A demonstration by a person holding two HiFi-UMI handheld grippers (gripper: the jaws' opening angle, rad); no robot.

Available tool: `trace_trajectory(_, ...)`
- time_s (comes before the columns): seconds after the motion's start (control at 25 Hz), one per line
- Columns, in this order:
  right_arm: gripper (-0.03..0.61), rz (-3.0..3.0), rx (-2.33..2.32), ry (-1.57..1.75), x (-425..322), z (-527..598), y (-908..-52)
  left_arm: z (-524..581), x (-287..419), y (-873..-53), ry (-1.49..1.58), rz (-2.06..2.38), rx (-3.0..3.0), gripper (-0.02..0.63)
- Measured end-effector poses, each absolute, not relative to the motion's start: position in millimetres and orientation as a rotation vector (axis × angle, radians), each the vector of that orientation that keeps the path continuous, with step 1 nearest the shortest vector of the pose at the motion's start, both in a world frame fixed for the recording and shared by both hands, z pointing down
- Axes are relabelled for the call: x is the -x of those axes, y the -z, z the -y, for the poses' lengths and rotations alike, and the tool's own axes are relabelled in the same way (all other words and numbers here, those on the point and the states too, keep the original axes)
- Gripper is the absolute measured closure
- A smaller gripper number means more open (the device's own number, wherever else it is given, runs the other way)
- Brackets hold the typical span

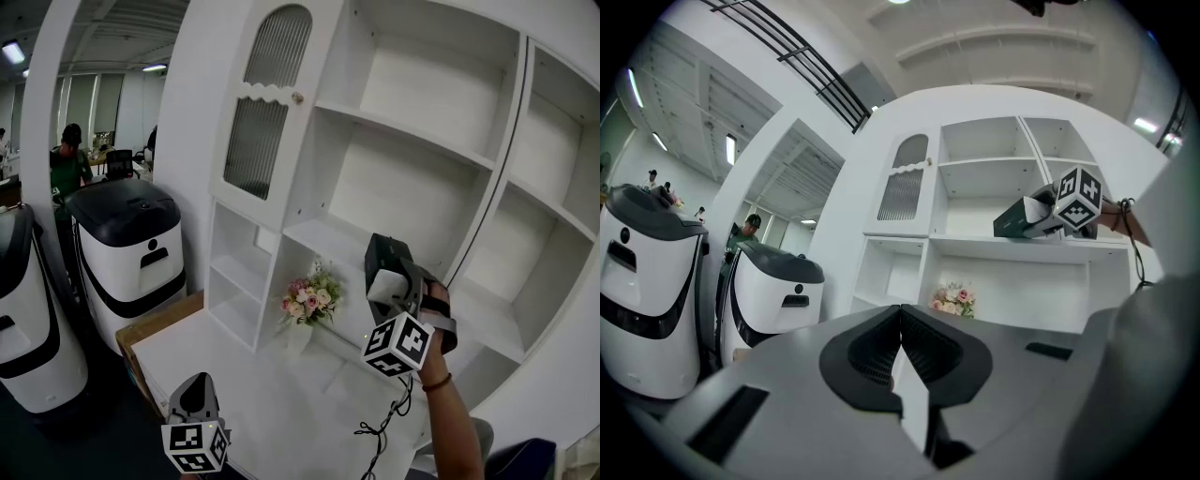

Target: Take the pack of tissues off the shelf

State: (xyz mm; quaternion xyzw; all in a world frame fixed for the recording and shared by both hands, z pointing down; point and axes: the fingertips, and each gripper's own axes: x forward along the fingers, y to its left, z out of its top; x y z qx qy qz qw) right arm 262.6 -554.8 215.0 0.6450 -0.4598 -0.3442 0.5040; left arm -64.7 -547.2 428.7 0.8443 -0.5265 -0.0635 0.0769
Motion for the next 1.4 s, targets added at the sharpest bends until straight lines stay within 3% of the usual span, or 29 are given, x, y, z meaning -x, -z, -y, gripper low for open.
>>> trace_trajectory(0.8, 0.206, 1.189, -1.691, 0.888, -220.0, 487.8, -205.7, 507.7, 81.6, -401.5, 0.232, 1.535, -2.614, 0.595)
trace_trajectory(1.4, 0.215, 1.559, -2.036, 0.823, -166.4, 437.7, -253.6, 501.9, 82.9, -384.8, 0.219, 1.508, -2.689, 0.595)
